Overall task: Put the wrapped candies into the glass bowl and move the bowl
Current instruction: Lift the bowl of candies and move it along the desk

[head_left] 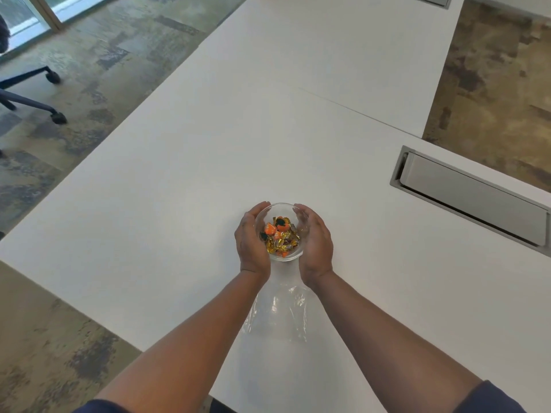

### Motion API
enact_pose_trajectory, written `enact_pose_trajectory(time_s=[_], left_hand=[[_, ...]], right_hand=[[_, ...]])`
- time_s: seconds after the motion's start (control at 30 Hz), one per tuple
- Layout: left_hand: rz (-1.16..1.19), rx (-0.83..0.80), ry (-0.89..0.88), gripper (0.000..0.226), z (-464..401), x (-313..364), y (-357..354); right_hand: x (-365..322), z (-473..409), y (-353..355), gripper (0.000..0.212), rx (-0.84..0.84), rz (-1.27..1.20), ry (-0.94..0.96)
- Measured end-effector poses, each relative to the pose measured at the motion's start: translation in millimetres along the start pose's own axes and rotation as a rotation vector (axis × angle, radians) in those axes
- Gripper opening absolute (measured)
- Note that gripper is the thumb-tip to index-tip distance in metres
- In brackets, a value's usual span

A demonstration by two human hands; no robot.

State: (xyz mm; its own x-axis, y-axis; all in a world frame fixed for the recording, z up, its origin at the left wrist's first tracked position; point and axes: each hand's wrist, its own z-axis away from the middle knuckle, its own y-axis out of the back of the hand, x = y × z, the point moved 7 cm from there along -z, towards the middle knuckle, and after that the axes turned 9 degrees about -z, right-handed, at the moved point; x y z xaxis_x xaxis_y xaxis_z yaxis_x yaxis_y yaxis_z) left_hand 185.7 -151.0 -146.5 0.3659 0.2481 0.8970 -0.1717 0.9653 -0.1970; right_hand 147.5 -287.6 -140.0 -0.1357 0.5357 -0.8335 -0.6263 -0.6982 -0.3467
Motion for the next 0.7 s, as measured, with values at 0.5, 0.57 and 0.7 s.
enact_pose_trajectory(time_s=[0.5,0.57,0.7], left_hand=[[-0.067,-0.263,-0.082,0.039,99,83,-115],[-0.092,-0.29,-0.066,0.039,111,80,-133],[-0.158,-0.409,-0.032,0.037,153,59,-188]], right_hand=[[-137,58,58,0.029,0.055,-0.1,0.148],[-150,63,75,0.031,0.078,-0.091,0.168],[-182,78,141,0.033,0.175,-0.095,0.24]])
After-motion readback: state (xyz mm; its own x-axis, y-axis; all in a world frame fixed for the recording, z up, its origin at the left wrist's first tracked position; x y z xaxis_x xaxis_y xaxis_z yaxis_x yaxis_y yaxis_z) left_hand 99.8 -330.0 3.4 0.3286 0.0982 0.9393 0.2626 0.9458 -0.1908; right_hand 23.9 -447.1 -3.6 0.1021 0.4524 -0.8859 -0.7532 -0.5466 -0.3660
